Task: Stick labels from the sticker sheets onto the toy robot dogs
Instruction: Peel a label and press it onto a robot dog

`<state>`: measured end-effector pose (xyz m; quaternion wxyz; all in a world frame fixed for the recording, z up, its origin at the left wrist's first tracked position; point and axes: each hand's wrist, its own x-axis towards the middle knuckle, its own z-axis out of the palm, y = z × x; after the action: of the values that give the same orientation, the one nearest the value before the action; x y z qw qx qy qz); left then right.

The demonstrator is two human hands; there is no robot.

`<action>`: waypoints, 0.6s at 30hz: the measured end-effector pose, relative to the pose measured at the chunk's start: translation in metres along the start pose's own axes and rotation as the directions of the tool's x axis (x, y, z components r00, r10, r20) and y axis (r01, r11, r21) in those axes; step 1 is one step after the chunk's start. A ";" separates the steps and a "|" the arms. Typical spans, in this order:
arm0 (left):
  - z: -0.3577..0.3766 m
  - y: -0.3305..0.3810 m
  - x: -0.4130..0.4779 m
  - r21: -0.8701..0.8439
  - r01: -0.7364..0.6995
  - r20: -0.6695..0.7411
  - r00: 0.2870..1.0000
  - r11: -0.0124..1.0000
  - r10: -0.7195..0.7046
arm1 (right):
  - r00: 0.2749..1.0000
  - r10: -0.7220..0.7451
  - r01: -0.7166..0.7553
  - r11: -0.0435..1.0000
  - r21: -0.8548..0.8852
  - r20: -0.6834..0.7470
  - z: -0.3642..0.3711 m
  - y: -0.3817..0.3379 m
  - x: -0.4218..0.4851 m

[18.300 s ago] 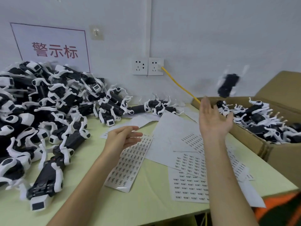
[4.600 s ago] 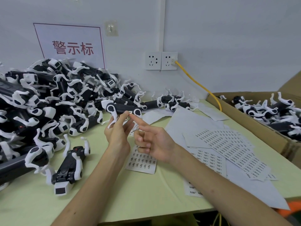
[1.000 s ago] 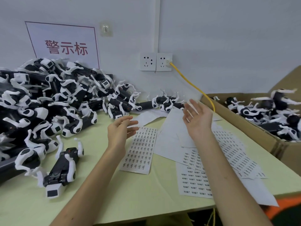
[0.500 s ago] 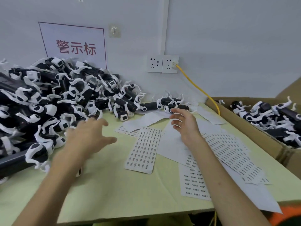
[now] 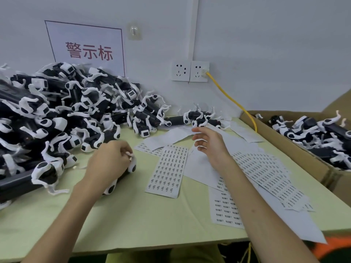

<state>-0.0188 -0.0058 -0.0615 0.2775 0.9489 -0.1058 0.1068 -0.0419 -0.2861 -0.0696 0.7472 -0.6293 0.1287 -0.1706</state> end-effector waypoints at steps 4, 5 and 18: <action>0.013 0.014 0.006 -0.060 -0.120 0.043 0.991 0.991 0.123 | 1.000 0.004 -0.003 0.999 -0.041 0.024 0.003 0.003 -0.001; 0.017 0.016 0.007 -0.095 -0.141 0.065 0.987 0.985 0.147 | 1.000 0.004 -0.002 0.999 -0.052 0.029 0.004 0.004 -0.001; 0.026 0.049 0.023 -0.645 -0.245 -0.322 0.946 0.724 0.033 | 0.990 0.028 -0.002 0.983 -0.184 0.135 0.014 0.008 -0.010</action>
<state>-0.0063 -0.0634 -0.0521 0.6071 0.7454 -0.1674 0.2185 -0.0448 -0.2677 -0.0748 0.6946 -0.7045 0.0968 -0.1087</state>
